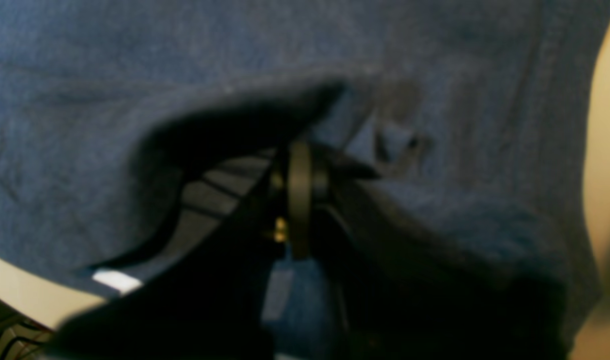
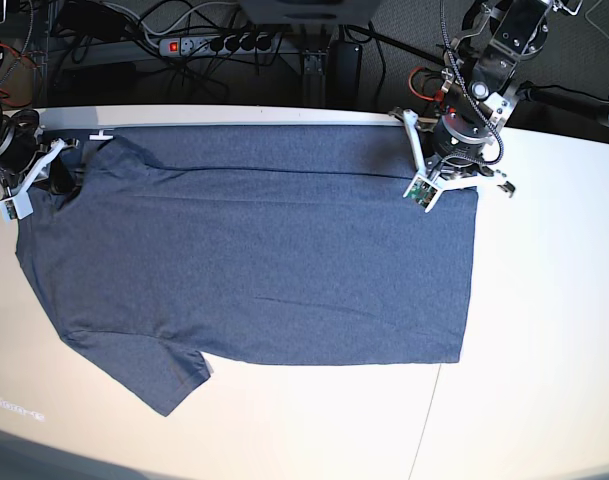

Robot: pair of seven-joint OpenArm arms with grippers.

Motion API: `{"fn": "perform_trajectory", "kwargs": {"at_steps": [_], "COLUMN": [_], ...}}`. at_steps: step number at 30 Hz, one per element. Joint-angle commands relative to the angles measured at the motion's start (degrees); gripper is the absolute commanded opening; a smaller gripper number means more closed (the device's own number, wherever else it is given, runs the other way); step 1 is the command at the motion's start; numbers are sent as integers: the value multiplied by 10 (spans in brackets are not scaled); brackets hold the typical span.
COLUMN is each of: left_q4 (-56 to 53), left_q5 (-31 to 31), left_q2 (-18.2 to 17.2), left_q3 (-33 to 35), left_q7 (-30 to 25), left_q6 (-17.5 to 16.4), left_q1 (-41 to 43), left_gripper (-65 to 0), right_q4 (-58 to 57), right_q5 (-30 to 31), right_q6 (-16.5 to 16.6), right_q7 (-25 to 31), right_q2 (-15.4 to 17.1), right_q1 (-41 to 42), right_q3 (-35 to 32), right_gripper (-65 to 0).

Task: Fold the T-shirt properly
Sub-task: 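Drag the shirt with both grippers toward the robot, smoothing it flat, then release the left gripper and move it along the shirt side to the hem corner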

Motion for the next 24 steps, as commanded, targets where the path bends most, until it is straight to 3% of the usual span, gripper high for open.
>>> {"fn": "perform_trajectory", "kwargs": {"at_steps": [1, 12, 24], "left_q4": [18, 54, 94], "left_q5": [10, 45, 54], "left_q2": [-2, -10, -22], "left_q3": [-3, -3, -3], "left_q7": [-14, 0, -2], "left_q6": [21, 47, 50], "left_q1": [-7, -3, 21], "left_gripper": [-643, -645, -645], "right_q4": [0, 92, 113], "right_q5": [-32, -23, -11], "right_q6": [-12, -11, -11], "right_q7": [-60, -72, -78], "right_q2": [8, 8, 9], "right_q1": [-12, -12, -12], "right_q3": [4, 88, 96], "right_gripper": [-650, -650, -650]}}
